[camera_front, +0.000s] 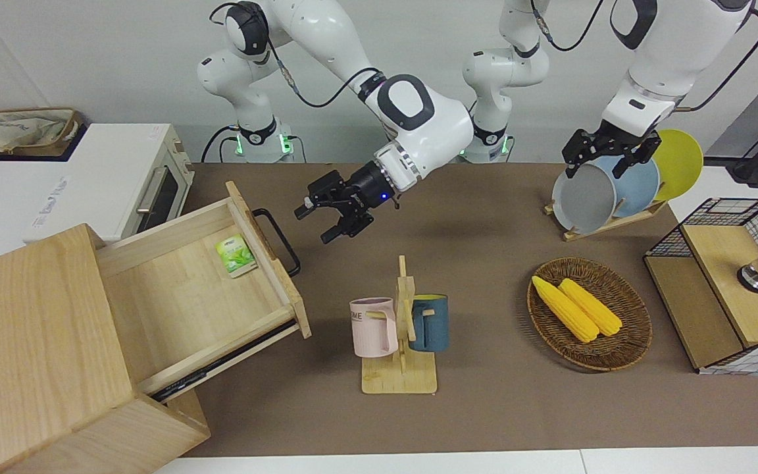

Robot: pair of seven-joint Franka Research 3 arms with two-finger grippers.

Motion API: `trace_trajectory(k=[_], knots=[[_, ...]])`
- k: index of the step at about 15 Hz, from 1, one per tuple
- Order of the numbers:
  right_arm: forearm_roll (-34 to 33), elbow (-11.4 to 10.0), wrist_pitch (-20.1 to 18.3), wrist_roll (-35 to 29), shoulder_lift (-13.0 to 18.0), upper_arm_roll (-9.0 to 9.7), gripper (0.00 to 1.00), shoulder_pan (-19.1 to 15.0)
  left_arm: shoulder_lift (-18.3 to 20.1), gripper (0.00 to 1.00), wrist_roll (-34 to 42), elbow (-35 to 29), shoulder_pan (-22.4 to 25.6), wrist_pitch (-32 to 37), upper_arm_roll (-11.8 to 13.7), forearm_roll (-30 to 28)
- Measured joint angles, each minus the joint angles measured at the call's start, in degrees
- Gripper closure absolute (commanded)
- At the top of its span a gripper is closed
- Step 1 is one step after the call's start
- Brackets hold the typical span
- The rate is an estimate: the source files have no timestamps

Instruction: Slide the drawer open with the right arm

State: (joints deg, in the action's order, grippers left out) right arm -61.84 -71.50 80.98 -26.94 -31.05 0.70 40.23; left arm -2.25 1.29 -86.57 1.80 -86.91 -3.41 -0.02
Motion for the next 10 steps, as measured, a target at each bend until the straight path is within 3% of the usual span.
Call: trace_trajectory(k=[3, 10], knots=[[5.53, 1.27, -0.01, 0.17, 3.19, -0.16, 0.019, -1.32, 0.0, 0.01, 0.0, 0.0, 0.0, 0.0, 0.0, 0.0], [20.95, 1.61, 0.0, 1.26, 12.69, -0.24, 0.017, -7.52, 0.0, 0.01, 0.0, 0.0, 0.0, 0.0, 0.0, 0.0]])
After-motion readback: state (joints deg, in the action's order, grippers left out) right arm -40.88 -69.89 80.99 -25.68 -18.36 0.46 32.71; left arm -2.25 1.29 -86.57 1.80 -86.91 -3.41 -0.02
